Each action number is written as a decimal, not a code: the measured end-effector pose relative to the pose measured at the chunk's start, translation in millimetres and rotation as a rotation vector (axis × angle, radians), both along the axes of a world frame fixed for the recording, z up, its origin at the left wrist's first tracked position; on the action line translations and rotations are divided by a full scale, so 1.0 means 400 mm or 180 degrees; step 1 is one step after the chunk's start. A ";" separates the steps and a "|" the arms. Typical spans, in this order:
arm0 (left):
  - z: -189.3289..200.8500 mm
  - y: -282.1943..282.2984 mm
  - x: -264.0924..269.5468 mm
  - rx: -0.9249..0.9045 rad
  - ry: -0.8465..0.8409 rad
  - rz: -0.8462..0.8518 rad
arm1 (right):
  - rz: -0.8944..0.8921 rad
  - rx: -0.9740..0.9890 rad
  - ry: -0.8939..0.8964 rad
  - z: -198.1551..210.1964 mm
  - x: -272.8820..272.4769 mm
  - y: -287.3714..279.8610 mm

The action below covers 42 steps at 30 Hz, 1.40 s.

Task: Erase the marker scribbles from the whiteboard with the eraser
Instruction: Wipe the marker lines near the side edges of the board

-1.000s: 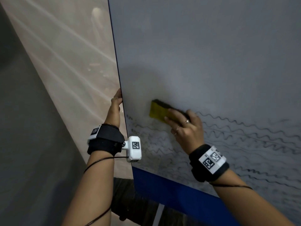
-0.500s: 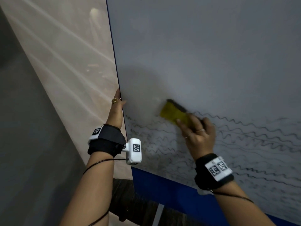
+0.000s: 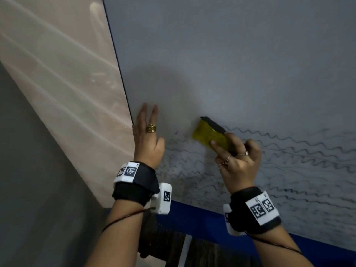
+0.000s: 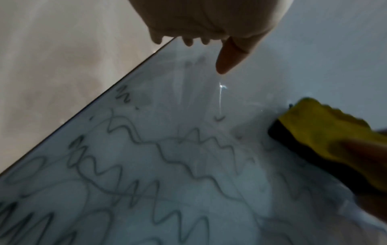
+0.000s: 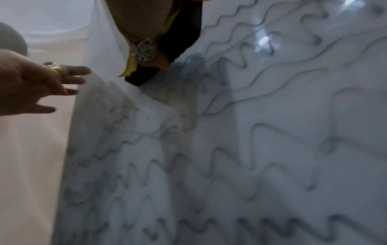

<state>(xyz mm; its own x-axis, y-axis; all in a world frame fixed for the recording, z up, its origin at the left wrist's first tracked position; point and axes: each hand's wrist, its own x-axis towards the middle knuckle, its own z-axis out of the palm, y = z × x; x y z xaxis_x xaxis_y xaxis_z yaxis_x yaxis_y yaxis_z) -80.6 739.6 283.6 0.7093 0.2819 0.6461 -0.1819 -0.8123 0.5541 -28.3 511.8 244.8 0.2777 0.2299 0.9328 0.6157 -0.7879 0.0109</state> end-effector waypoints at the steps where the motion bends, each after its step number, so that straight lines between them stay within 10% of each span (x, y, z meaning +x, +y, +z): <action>1: -0.017 -0.004 0.000 0.0185 0.0073 -0.0062 | -0.0019 0.0025 0.0031 -0.004 0.000 0.022; 26: -0.029 -0.011 -0.005 0.0291 0.0955 0.0017 | -0.0114 -0.0256 0.0159 -0.031 0.003 0.013; 42: 0.001 -0.120 0.001 0.0383 0.0158 -0.0325 | -0.0138 -0.0026 0.0127 0.006 -0.015 -0.049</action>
<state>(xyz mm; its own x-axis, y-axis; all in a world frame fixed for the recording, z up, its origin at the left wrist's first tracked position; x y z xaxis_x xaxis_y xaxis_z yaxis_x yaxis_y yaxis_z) -80.2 691.5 283.9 0.7621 0.1294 0.6344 -0.2417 -0.8521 0.4642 -34.2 492.4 247.1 0.3246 0.2245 0.9188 0.5811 -0.8138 -0.0064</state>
